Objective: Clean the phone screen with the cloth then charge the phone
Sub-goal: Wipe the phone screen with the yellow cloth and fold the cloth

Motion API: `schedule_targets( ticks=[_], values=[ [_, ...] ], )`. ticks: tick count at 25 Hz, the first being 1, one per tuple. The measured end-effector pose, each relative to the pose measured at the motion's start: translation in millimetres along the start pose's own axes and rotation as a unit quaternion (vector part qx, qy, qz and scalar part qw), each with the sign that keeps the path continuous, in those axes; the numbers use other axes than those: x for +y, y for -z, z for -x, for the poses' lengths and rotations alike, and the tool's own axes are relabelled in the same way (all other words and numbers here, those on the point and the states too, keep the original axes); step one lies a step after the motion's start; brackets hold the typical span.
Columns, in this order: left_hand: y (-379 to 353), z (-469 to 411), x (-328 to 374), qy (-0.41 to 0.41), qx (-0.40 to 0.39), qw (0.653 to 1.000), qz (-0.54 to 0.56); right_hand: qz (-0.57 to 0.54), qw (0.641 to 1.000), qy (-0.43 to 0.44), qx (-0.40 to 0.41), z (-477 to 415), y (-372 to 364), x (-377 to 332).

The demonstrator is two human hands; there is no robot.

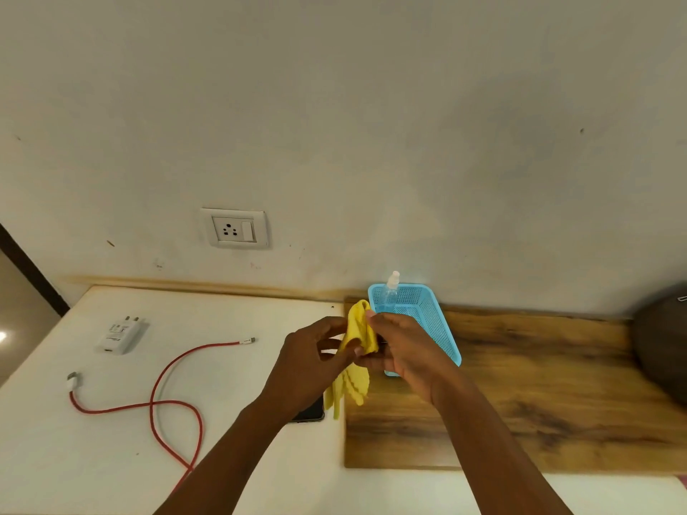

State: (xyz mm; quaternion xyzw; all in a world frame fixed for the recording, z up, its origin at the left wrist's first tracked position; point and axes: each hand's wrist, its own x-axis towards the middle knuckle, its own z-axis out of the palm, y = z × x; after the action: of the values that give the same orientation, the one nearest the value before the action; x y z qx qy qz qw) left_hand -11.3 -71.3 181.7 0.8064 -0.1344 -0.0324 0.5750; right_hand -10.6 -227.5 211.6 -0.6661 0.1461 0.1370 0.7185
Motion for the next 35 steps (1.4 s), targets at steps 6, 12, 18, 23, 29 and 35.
schedule_targets(
  ticks=[6,12,18,23,29,35],
  values=[
    [7,-1,4,0.01,0.052,0.998,0.033,0.186,0.98,0.06,0.038,0,12,-9],
    [21,-11,-2,0.141,0.073,0.978,0.133,0.381,0.918,0.111,-0.01,3,27,-26],
    [34,-13,2,0.159,0.067,0.972,0.159,0.456,0.859,0.201,-0.12,18,17,-48],
    [55,-18,15,0.071,0.041,0.988,0.131,0.529,0.778,0.246,-0.236,33,11,-67],
    [58,-16,25,0.053,0.02,0.991,0.124,0.57,0.764,0.196,-0.231,28,12,-72],
    [54,-14,26,0.031,0.027,0.998,0.045,0.533,0.799,0.19,-0.206,26,14,-70]
  ],
)
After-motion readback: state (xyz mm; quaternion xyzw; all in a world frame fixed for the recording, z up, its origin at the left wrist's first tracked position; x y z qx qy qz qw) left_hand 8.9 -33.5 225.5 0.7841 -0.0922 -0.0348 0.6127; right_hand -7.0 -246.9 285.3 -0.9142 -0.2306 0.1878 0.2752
